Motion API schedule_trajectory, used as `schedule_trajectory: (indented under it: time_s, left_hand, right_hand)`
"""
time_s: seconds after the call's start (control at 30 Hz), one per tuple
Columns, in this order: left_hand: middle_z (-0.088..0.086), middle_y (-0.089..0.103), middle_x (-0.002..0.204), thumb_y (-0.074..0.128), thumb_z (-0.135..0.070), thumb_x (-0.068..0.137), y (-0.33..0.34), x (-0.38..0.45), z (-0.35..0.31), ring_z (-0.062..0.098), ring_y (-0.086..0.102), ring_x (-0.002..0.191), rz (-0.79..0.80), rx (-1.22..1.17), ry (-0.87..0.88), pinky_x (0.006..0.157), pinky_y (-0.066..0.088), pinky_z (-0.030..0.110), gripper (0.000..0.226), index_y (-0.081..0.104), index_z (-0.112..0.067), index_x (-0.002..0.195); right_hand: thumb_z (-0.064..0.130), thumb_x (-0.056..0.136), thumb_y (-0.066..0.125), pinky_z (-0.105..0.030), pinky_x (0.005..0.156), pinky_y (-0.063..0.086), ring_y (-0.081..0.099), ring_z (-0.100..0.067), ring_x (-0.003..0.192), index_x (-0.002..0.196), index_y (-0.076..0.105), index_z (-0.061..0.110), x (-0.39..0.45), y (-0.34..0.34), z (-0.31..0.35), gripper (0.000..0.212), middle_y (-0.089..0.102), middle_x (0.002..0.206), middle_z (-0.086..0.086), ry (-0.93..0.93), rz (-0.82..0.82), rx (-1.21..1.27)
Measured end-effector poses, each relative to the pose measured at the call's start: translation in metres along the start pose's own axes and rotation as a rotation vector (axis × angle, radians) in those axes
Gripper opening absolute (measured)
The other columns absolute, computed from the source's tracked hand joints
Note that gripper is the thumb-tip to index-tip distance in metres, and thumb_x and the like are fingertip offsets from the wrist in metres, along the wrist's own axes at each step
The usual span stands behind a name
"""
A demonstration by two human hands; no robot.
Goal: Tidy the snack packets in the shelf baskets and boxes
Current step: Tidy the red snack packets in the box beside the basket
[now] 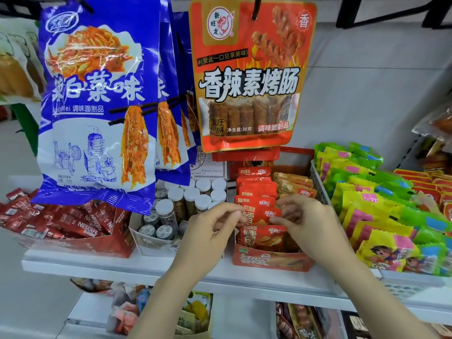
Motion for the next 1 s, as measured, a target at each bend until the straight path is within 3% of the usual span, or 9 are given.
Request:
schedule_trajectory:
  time_s: [0.17, 0.27, 0.33, 0.43, 0.53, 0.63, 0.77, 0.87, 1.0]
  left_hand:
    - [-0.017, 0.073, 0.092, 0.063, -0.026, 0.094, 0.000, 0.003, -0.003, 0.000, 0.067, 0.093, 0.022, -0.041, -0.015, 0.081, 0.052, 0.019, 0.016, 0.069, -0.032, 0.107]
    - [-0.018, 0.073, 0.092, 0.081, -0.027, 0.078, 0.005, 0.001, -0.003, 0.000, 0.067, 0.090, 0.115, 0.018, 0.018, 0.080, 0.050, 0.013, 0.026, 0.074, -0.031, 0.102]
    - [-0.016, 0.073, 0.087, 0.083, -0.019, 0.076, 0.007, 0.000, -0.007, -0.001, 0.066, 0.086, 0.086, 0.119, 0.107, 0.076, 0.049, 0.013, 0.018, 0.079, -0.025, 0.092]
    - [-0.009, 0.072, 0.086, 0.079, -0.006, 0.078, 0.003, 0.001, -0.013, 0.008, 0.068, 0.084, -0.013, 0.105, 0.228, 0.075, 0.054, 0.023, 0.012, 0.080, -0.014, 0.086]
    - [-0.011, 0.070, 0.087, 0.077, -0.002, 0.079, 0.002, 0.002, -0.011, 0.007, 0.066, 0.081, 0.074, 0.157, 0.230, 0.072, 0.055, 0.029, 0.015, 0.080, -0.015, 0.086]
    - [-0.016, 0.069, 0.092, 0.079, -0.011, 0.080, 0.008, -0.005, -0.008, -0.002, 0.063, 0.084, 0.212, 0.226, 0.196, 0.072, 0.047, 0.013, 0.013, 0.080, -0.021, 0.088]
    - [-0.025, 0.069, 0.099, 0.069, -0.062, 0.076, 0.005, -0.007, -0.011, -0.003, 0.064, 0.097, 0.232, 0.135, 0.068, 0.081, 0.048, 0.013, 0.029, 0.077, -0.037, 0.091]
    - [-0.017, 0.072, 0.098, 0.054, -0.054, 0.093, 0.000, -0.002, -0.016, 0.002, 0.067, 0.096, 0.055, -0.047, -0.003, 0.083, 0.055, 0.022, 0.028, 0.073, -0.034, 0.100]
    - [-0.012, 0.073, 0.104, 0.061, -0.044, 0.082, 0.004, 0.007, -0.020, 0.005, 0.068, 0.100, -0.023, -0.241, -0.120, 0.087, 0.055, 0.023, 0.033, 0.068, -0.030, 0.111]
  right_hand:
    - [0.026, 0.062, 0.091, -0.002, 0.056, 0.042, 0.061, 0.004, 0.058, 0.074, 0.059, 0.026, 0.004, 0.001, 0.000, 0.034, 0.065, 0.058, 0.008, 0.086, 0.005, 0.109]
    - [0.036, 0.064, 0.087, -0.002, 0.057, 0.043, 0.061, 0.010, 0.065, 0.067, 0.066, 0.040, 0.004, 0.001, 0.001, 0.022, 0.066, 0.062, 0.016, 0.060, 0.138, 0.090]
    - [0.039, 0.068, 0.083, -0.006, 0.062, 0.047, 0.064, 0.007, 0.072, 0.074, 0.074, 0.039, 0.004, 0.002, -0.002, 0.011, 0.069, 0.070, 0.021, 0.048, 0.189, 0.114]
    - [0.034, 0.076, 0.080, -0.032, 0.078, 0.057, 0.068, -0.009, 0.078, 0.086, 0.076, 0.028, 0.008, -0.001, -0.008, 0.012, 0.069, 0.079, 0.011, 0.094, 0.113, 0.198]
    - [0.029, 0.082, 0.075, -0.045, 0.075, 0.059, 0.071, -0.020, 0.072, 0.082, 0.069, 0.026, 0.011, -0.008, -0.008, 0.007, 0.072, 0.075, 0.002, 0.113, 0.041, 0.344]
    - [0.026, 0.086, 0.071, -0.039, 0.073, 0.060, 0.072, -0.010, 0.073, 0.085, 0.067, 0.024, 0.012, -0.015, -0.003, 0.005, 0.075, 0.074, 0.007, 0.063, -0.039, 0.448]
    - [0.022, 0.085, 0.073, -0.024, 0.066, 0.056, 0.071, -0.005, 0.071, 0.084, 0.068, 0.024, 0.014, -0.032, 0.006, 0.005, 0.075, 0.074, 0.008, 0.004, -0.208, 0.553]
    - [0.018, 0.086, 0.072, -0.014, 0.056, 0.052, 0.070, -0.002, 0.065, 0.083, 0.070, 0.023, 0.016, -0.043, 0.011, 0.006, 0.075, 0.074, 0.008, -0.005, -0.263, 0.708]
    - [0.016, 0.086, 0.071, -0.017, 0.050, 0.053, 0.071, -0.007, 0.063, 0.086, 0.071, 0.018, 0.016, -0.039, 0.012, 0.002, 0.076, 0.076, 0.002, 0.101, -0.211, 0.870]
Point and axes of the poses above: each hand's wrist, its own x-axis towards the middle knuckle, its own y-axis out of the palm, z = x × y, the point moved 4 cm from there along x, towards the middle knuckle
